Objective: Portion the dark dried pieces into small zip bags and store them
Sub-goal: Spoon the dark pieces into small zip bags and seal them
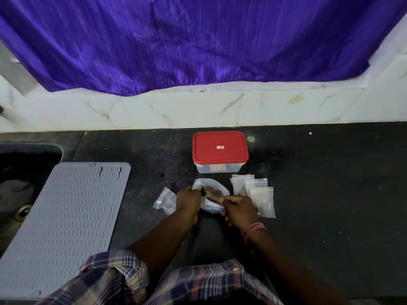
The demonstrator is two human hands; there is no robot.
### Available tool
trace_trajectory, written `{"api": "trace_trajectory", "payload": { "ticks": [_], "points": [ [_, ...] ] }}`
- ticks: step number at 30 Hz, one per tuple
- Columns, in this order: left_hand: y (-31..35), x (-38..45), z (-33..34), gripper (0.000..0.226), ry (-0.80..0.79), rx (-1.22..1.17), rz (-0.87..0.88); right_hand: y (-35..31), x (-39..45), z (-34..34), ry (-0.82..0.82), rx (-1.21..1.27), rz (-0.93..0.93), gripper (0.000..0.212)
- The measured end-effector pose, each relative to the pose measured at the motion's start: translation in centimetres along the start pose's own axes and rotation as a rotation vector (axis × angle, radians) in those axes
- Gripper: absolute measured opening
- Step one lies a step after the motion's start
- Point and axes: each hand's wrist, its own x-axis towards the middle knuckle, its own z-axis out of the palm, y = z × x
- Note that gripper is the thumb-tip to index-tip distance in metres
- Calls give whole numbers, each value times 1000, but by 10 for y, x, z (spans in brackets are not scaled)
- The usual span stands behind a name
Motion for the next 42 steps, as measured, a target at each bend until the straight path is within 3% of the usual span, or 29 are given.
{"api": "trace_trajectory", "payload": {
  "ticks": [6, 16, 20, 28, 42],
  "points": [
    [3, 1, 1, 20, -24, 48, 1, 3, 0, 6, 89, 164, 87, 19],
    [14, -1, -3, 36, -78, 40, -133, 0, 5, 7, 129, 113, 79, 23],
    [-7, 25, -3, 58, -80, 10, -98, 2, 4, 6, 140, 173, 115, 22],
    [10, -3, -4, 19, -44, 47, 73, 4, 9, 2, 141, 183, 130, 19],
    [5, 3, -7, 16, -52, -86, 12, -1, 7, 3, 162, 79, 114, 24]
  ]
}}
